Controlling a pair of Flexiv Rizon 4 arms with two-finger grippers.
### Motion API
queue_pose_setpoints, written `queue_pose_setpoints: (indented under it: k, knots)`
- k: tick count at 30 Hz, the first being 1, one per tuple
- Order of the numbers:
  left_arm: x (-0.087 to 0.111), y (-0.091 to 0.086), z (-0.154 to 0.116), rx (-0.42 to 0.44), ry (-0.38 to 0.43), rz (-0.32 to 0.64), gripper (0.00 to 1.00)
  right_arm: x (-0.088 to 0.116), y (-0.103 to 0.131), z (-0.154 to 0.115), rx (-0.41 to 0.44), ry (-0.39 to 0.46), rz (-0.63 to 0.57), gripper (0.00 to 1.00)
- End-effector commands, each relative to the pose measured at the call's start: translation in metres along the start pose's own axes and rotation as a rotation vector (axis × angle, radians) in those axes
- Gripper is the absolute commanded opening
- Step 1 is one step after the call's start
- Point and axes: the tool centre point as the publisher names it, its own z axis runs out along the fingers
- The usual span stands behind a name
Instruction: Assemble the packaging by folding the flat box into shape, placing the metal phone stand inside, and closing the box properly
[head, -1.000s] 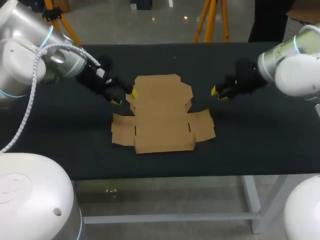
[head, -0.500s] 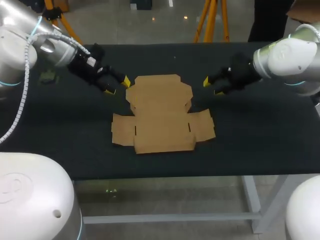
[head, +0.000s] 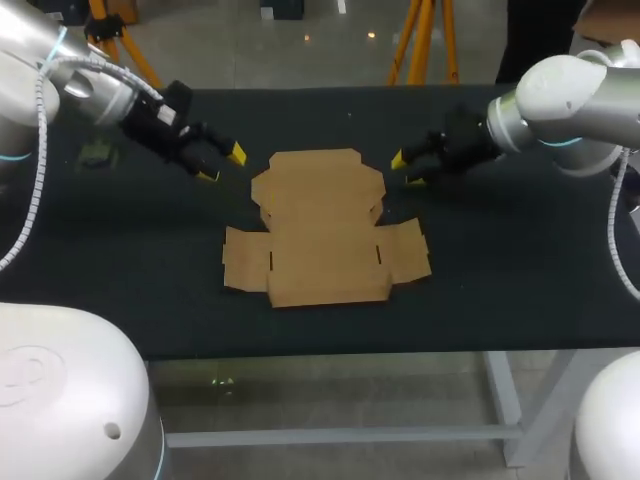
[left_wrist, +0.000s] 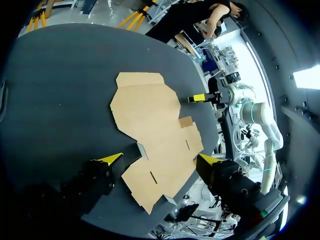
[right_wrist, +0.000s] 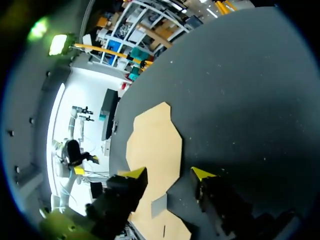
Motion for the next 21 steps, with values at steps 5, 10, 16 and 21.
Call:
queue_pose_setpoints:
  k: [5, 10, 16, 21]
  knots:
    - [-0.009, -0.004, -0.005, -0.003, 0.019, 0.0, 1.0, -0.004, 0.013, 0.022, 0.197, 0.097, 0.011, 0.57]
    - [-0.014, -0.004, -0.007, -0.001, 0.025, -0.001, 1.0, -0.005, 0.017, 0.031, 0.208, 0.104, 0.023, 0.53]
    - [-0.018, -0.004, -0.009, 0.0, 0.028, -0.006, 1.0, -0.007, 0.021, 0.042, 0.226, 0.099, 0.039, 0.5]
    - [-0.021, -0.004, -0.009, 0.0, 0.029, -0.009, 1.0, -0.009, 0.023, 0.046, 0.234, 0.089, 0.048, 0.49]
